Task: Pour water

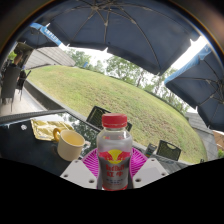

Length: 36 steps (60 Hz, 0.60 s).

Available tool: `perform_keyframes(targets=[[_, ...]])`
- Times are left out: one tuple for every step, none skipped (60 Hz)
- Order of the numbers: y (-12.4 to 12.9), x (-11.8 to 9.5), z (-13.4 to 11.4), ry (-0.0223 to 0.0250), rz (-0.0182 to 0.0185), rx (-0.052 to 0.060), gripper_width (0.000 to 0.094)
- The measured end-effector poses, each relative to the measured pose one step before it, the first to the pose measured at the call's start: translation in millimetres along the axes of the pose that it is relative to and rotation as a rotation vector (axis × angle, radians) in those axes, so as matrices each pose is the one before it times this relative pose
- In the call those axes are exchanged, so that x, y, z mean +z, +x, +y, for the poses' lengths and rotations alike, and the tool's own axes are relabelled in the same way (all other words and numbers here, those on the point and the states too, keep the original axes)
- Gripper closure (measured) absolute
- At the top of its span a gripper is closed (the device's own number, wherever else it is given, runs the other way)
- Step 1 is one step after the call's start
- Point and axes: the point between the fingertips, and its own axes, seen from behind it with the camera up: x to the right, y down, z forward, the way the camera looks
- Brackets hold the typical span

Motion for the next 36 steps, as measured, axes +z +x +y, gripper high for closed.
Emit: perform_keyframes(targets=[[3.70,6.11,-4.73,0.00544,0.01431,-0.0475,0.0593],[5.45,2.30,-8.24,0.00804,0.01182,-0.0444,0.0593],[0.79,5.72,-2.15,0.00419,0.01230,-0.0514,0.0594],[2.58,5.46,-5.69,0.00865,0.01229,-0.0482,0.0593],[2.01,5.57,-5.93,0.01049,0.01026,-0.0496,0.0594],[1.49,5.73,-6.59,0.01187,0.00824,-0.0539,0.0593],[0.29,5.59,-6.37,0.01240,0.00695,-0.0573,0.0594],[0.49,5.93,-6.59,0.01257,0.00754,-0.0595,0.0594],[4.42,4.67,-6.03,0.01164,0.00845,-0.0564,0.0593],[-3.07,7.40,-0.13,0.00924,0.00879,-0.0476,0.0592],[0.76,5.20,-5.67,0.01204,0.00797,-0.0587,0.0594],[0.58,4.92,-6.21,0.01230,0.00797,-0.0570,0.0593],[0.84,4.74,-5.21,0.01177,0.00702,-0.0541,0.0592],[-0.59,4.62,-5.36,0.01084,0.00595,-0.0517,0.0593],[2.47,1.21,-9.74,0.01312,0.00575,-0.0653,0.0594],[-4.28,5.46,3.66,0.00375,-0.00018,-0.0433,0.0591],[-3.50,4.05,-3.11,0.00611,-0.00197,-0.0610,0.0590],[-2.65,4.10,-2.93,0.00618,-0.00112,-0.0635,0.0591],[-3.20,3.83,-3.03,0.00745,-0.00003,-0.0632,0.0590],[-3.33,3.69,-4.42,0.00859,0.00262,-0.0638,0.0591],[-0.89,1.29,-0.73,0.00649,-0.00113,-0.0628,0.0592],[-3.84,3.81,-1.29,0.00419,0.00030,-0.0639,0.0592],[-3.63,3.40,-1.49,0.00388,0.00027,-0.0629,0.0593],[-3.85,2.73,-2.01,0.00491,-0.00035,-0.0605,0.0593],[-3.88,2.53,-2.20,0.00666,-0.00227,-0.0596,0.0592],[-7.43,5.32,-3.60,0.00958,-0.00266,-0.0573,0.0593],[4.28,-4.13,1.10,0.00761,-0.00585,-0.0724,0.0593],[-4.65,2.31,-2.14,0.00731,-0.00545,-0.0557,0.0592],[-4.09,1.86,-3.15,0.00917,-0.00385,-0.0517,0.0593],[-12.16,8.92,-7.90,0.00942,-0.00323,-0.0321,0.0593],[6.28,-6.46,2.30,0.00918,-0.00263,-0.0582,0.0594],[-12.19,11.36,-10.89,0.00800,-0.00008,-0.0263,0.0593],[8.09,-11.71,5.00,0.00402,-0.00039,-0.0287,0.0593],[-0.57,1.13,-2.34,0.00216,0.00048,-0.0273,0.0593],[-0.90,1.36,-1.52,0.00132,0.00058,-0.0268,0.0593],[-0.72,1.18,-1.13,0.00068,-0.00018,-0.0229,0.0592]])
